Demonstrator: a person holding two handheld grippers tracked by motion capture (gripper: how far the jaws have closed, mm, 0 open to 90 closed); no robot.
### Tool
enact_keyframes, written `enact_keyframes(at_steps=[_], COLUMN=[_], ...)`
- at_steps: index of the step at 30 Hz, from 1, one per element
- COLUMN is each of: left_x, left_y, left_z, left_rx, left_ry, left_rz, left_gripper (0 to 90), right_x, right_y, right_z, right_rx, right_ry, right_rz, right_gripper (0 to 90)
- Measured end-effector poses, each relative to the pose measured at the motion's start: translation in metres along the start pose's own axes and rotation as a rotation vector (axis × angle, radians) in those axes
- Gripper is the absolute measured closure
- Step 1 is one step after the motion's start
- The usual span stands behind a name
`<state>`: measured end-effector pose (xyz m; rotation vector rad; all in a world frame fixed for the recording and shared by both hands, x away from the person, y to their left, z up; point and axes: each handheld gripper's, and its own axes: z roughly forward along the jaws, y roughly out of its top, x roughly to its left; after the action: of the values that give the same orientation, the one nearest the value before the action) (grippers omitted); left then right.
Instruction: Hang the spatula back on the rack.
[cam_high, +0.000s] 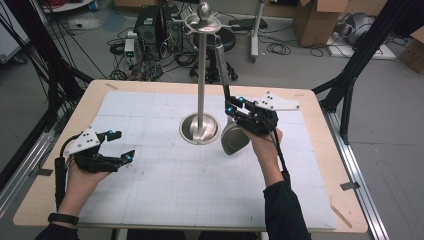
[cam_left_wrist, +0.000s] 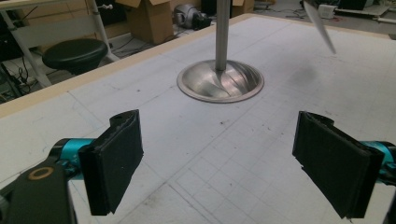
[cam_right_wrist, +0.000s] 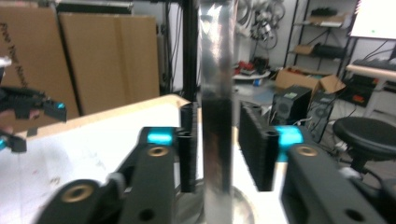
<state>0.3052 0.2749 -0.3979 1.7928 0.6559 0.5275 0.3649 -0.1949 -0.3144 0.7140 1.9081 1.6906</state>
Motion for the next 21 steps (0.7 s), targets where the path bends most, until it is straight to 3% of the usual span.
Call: enact_keyframes(at_steps=[6,14,18,21], left_x=[0.0,0.003,0.003,0.004], left_y=[0.0,0.001,0.001,0.0], left_z=[-0.001,-0.002,0.0,0.0], left_rx=[-0.008,-0.025,-0.027,-0.027], left_ry=[-0.001,0.006,0.007,0.012], left_rz=[-0.002,-0.007,-0.009,-0.011], left_gripper=[16.4,16.4,16.4,16.4], right_x=[-0.004,-0.001,-0.006,-0.016], right_y=[0.003,-0.008,-0.024,-0.042], right_z=[-0.014,-0.043,-0.062,-0.082], right_rx=[0.011,0.094,0.124,0.124], right_ry=[-0.033,-0.068,-0.092,-0.115], right_rz=[-0.001,-0.083,-0.077,-0.032], right_gripper=[48.8,31.9,27.6,25.0])
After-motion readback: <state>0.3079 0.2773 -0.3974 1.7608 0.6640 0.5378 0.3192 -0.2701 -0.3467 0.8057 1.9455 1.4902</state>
